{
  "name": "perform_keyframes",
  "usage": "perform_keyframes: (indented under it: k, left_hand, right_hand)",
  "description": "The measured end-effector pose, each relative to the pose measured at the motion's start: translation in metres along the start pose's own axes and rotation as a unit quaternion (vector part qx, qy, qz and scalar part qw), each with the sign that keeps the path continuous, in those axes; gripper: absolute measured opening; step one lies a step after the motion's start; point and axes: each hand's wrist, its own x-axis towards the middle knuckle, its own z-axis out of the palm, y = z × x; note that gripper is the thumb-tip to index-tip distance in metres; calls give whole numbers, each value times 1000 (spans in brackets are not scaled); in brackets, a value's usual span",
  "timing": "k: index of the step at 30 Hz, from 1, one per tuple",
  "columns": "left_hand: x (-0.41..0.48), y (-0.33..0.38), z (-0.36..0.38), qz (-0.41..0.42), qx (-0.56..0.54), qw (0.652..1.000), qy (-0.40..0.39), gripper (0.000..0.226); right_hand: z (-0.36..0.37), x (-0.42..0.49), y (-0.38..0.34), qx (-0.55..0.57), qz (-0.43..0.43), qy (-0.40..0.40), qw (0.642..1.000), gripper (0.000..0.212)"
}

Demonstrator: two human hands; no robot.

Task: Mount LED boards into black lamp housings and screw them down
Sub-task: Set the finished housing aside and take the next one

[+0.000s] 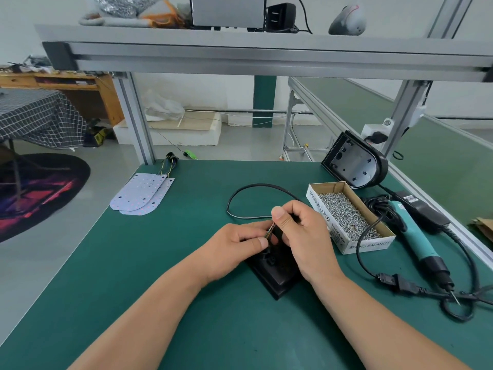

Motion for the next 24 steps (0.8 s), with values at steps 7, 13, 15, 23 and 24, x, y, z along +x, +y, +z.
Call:
perform_keyframes:
  k: [7,13,15,23,24]
  left_hand:
    - [-3,-4,-1,2,10,1000,9,29]
    - [-9,14,-1,-35,9,999,9,42]
    - [-12,20,-1,-33,90,995,3,46]
    - [-20,19,9,-103,368,922,-61,148]
    - [-19,18,10,-102,383,917,-52,147]
  right_hand:
    - [-8,5,-2,-100,-26,-10,995,20]
    - [-18,10,-3,-198,-66,2,978,22]
    - [-23,13,-3,-233,-89,-19,968,16]
    - [-28,7,-9,-203,-132,-212,947,10]
    - [-30,7,-9,-199,-127,-229,944,12]
